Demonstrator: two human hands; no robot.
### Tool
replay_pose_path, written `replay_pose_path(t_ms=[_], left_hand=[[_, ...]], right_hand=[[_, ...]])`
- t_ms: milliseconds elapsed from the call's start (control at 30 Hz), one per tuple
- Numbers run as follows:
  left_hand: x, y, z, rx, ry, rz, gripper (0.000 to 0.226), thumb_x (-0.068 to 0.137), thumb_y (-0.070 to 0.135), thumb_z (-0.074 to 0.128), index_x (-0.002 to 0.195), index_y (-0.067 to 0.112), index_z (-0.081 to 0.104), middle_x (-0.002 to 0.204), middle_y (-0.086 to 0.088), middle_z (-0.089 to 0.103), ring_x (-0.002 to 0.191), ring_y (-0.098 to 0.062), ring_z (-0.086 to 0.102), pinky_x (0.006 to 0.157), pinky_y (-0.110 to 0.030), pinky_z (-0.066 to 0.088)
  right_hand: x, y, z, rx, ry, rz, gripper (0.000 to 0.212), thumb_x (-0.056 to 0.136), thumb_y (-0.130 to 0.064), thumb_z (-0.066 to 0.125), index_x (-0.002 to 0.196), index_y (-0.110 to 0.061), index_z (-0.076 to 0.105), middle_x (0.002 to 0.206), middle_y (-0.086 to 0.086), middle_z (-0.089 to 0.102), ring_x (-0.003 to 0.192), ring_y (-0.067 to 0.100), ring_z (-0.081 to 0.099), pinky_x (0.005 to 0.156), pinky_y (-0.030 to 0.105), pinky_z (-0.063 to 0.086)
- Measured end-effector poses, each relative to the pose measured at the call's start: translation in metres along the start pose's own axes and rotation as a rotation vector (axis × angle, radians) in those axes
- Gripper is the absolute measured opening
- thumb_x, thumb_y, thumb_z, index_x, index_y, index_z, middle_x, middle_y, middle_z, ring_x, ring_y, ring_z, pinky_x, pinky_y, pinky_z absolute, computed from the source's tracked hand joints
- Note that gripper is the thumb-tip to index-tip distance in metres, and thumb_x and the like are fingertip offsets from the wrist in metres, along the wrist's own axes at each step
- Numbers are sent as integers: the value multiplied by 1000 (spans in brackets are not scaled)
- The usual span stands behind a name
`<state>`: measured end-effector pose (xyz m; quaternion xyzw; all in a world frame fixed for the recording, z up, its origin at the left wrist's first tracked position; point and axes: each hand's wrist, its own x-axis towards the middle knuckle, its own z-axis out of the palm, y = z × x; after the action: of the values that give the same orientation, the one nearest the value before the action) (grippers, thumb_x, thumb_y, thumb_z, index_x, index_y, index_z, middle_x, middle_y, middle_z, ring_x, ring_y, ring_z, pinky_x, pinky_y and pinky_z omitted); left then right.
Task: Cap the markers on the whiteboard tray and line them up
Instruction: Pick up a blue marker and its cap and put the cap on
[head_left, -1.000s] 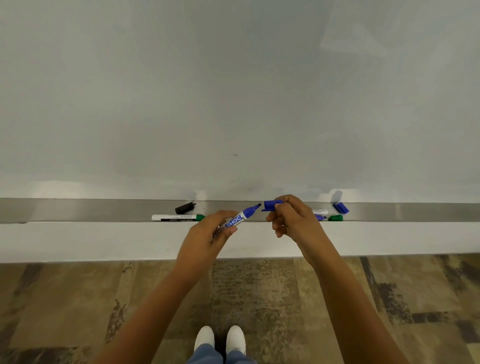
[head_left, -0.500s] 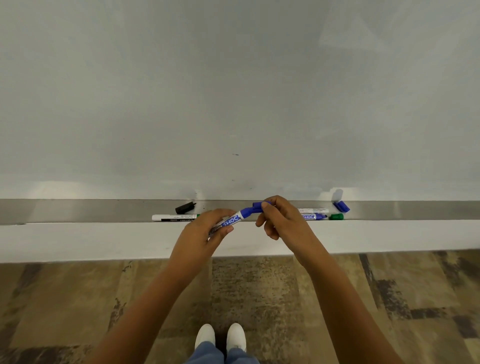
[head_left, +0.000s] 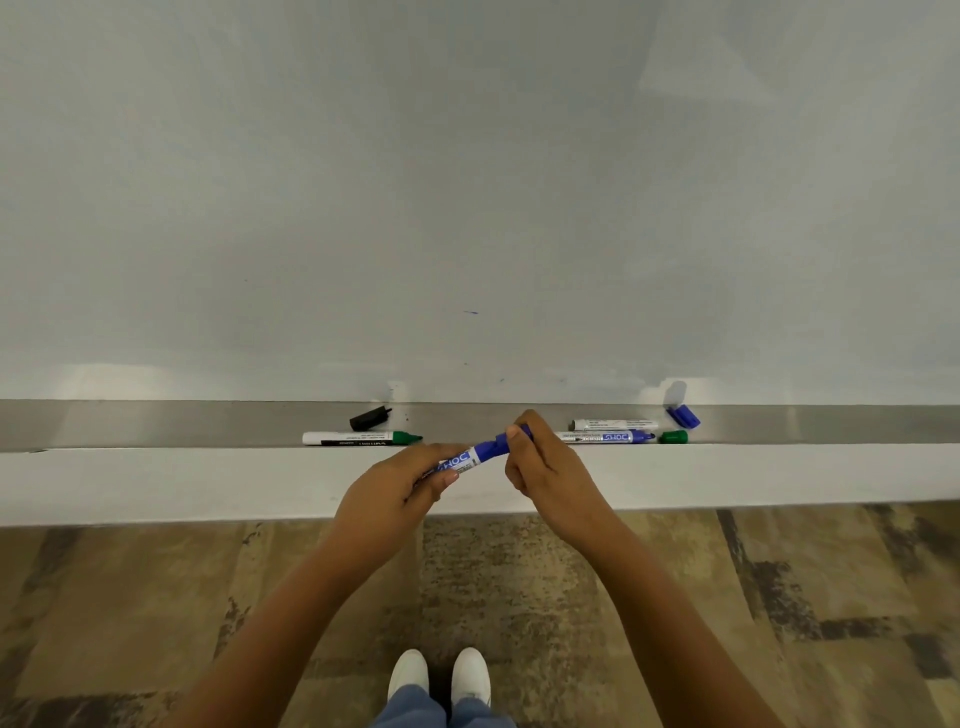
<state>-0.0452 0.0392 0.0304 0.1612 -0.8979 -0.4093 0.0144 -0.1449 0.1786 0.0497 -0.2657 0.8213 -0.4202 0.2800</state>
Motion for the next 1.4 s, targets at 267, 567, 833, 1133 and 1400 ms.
replay_pose_path(t_ms=[267,567,833,1133,1400], left_hand=[[-1,-2,-2,-33,-71,-45,29,92,25,42,119,23,54,63,17,47,59,-8,46,58,-14,35],[1,-4,4,16,-47,-61,33,92,28,42,122,22,52,85,8,52,63,-4,44,60,-11,34],[23,-6,8,14,49,36,27,88,24,51,115,22,58,88,6,48,71,-3,46,69,-20,40],[41,-62,-27,348,291,-143,21,82,14,62,102,10,66,99,-18,63,91,-37,56,78,-44,47],[37,-79,-15,470,218,-259,40,82,32,60,114,9,55,109,-16,57,102,-36,53,87,-50,41]], right_hand=[[-1,3,8,-34,-99,20,20,98,-33,27,90,-21,40,63,-6,44,52,7,37,53,14,35],[1,8,16,49,-87,110,18,98,-32,28,93,-19,39,65,-3,43,56,7,38,57,17,36],[27,19,-3,19,-35,132,23,98,-32,30,90,-16,44,63,-2,46,52,9,37,50,20,29],[65,51,-26,-21,253,357,40,94,-48,31,91,-11,46,71,2,50,69,17,49,58,27,39],[40,80,-27,-31,314,431,46,93,-46,39,123,-11,45,95,12,62,82,20,56,71,30,42]])
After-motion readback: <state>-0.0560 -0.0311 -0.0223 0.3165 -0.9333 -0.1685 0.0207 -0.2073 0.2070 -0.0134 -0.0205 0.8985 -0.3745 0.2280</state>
